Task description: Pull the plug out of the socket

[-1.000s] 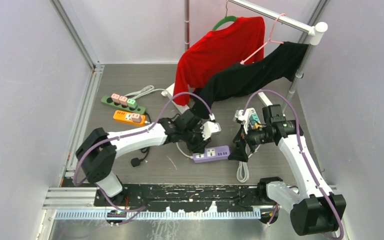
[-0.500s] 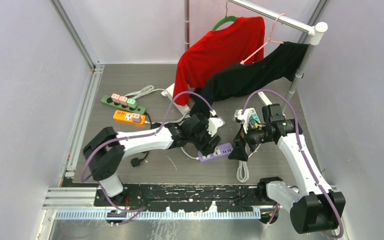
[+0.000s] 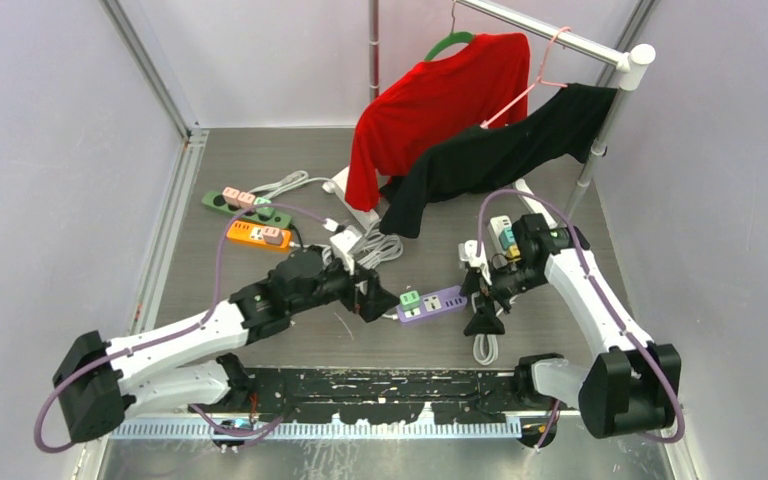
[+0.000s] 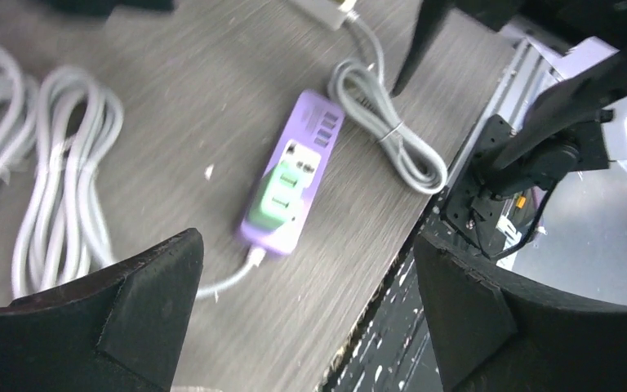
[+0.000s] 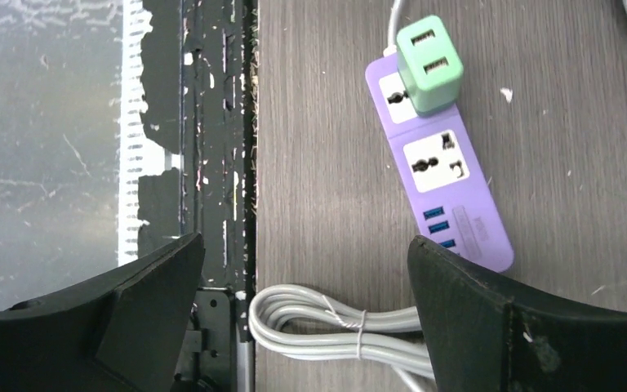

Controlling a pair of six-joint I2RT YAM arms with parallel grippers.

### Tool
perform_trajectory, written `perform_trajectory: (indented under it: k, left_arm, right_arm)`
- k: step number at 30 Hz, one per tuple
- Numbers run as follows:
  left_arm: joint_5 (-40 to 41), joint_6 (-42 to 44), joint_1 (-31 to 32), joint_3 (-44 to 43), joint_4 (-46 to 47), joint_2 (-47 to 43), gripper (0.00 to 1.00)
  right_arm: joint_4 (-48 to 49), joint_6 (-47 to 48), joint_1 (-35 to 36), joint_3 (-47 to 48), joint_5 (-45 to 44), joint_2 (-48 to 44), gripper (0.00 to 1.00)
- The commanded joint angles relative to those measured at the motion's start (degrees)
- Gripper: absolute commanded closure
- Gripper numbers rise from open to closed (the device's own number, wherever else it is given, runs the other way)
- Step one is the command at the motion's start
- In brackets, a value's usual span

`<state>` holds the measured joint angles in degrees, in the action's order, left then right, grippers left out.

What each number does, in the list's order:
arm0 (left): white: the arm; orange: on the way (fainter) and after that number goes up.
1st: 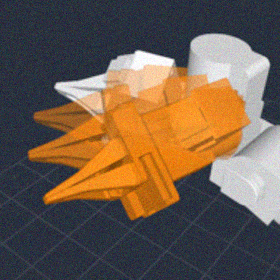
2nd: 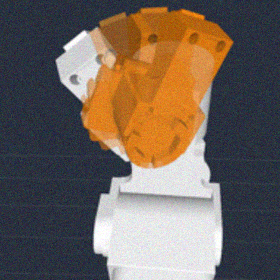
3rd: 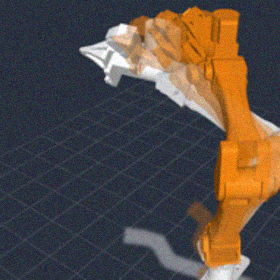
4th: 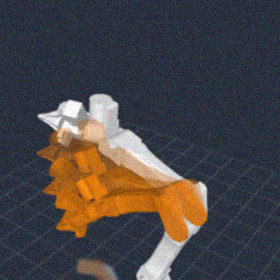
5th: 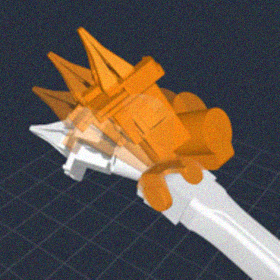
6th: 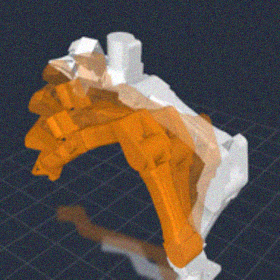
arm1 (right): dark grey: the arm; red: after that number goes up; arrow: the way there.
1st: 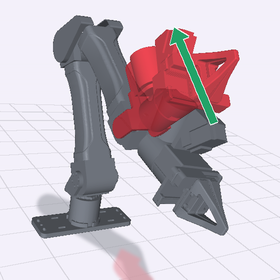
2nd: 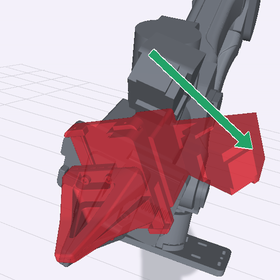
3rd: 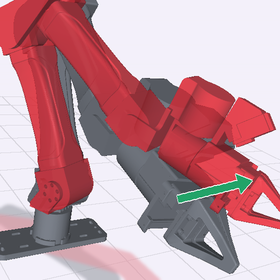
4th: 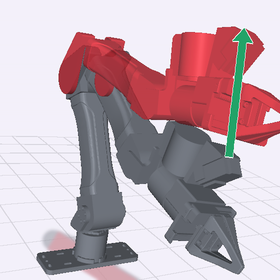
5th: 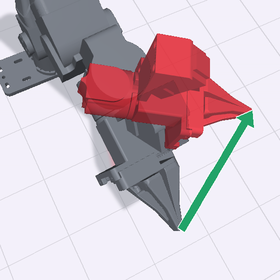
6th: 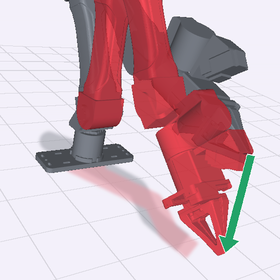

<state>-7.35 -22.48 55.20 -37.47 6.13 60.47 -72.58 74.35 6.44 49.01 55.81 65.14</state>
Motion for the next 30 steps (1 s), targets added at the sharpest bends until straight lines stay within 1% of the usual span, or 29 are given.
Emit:
perform_trajectory:
  k: [1,3,5,9,11,14,18,20,23,25,27,30]
  left_arm:
    - [4.6,-13.0,-1.8,7.2,2.2,-6.3,0.01]
    - [5.3,-16.6,-2.5,10.1,2.7,-7.9,0.0]
    - [6.3,-19.0,-3.5,11.3,1.6,-8.9,0.02]
    - [7.8,-19.6,-5.0,9.8,-4.1,-9.5,0.04]
    - [8.2,-19.6,-5.3,8.4,-7.1,-9.2,0.04]
    - [9.1,-21.9,-5.3,6.9,-9.7,-8.4,0.04]
    - [8.8,-26.7,-5.4,7.8,-7.1,-7.6,0.05]
    - [8.3,-28.1,-5.4,8.2,-5.1,-7.2,0.05]
    - [8.9,-28.2,-5.5,8.4,-4.2,-6.7,0.05]
    - [10.1,-28.0,-5.5,9.1,-3.7,-6.8,0.05]
    - [10.9,-27.9,-5.5,10.0,-2.3,-7.3,0.05]
    - [11.2,-27.9,-5.5,11.3,-1.1,-7.4,0.06]
  right_arm:
    - [-2.7,9.0,3.6,6.0,-0.1,2.5,0.0]
    - [2.9,3.8,6.7,7.2,-4.3,3.3,0.0]
    - [6.6,-1.0,10.0,9.0,-9.1,4.5,0.0]
    - [12.7,-12.3,16.3,12.7,-16.2,6.9,0.0]
    - [16.5,-18.2,18.2,13.3,-18.1,7.5,0.0]
    - [20.8,-25.9,20.1,13.9,-17.6,8.4,0.0]
    - [23.5,-28.3,21.5,13.1,-16.5,7.9,0.0]
    - [25.1,-27.9,21.8,10.8,-13.9,7.2,0.0]
    - [24.3,-22.9,21.8,9.5,-5.8,7.3,0.0]
    - [22.8,-19.8,21.8,9.9,-3.4,8.1,0.0]
    - [24.0,-20.0,21.8,9.8,-4.4,8.5,0.0]
    - [28.2,-22.8,21.8,8.7,-9.0,8.9,0.0]
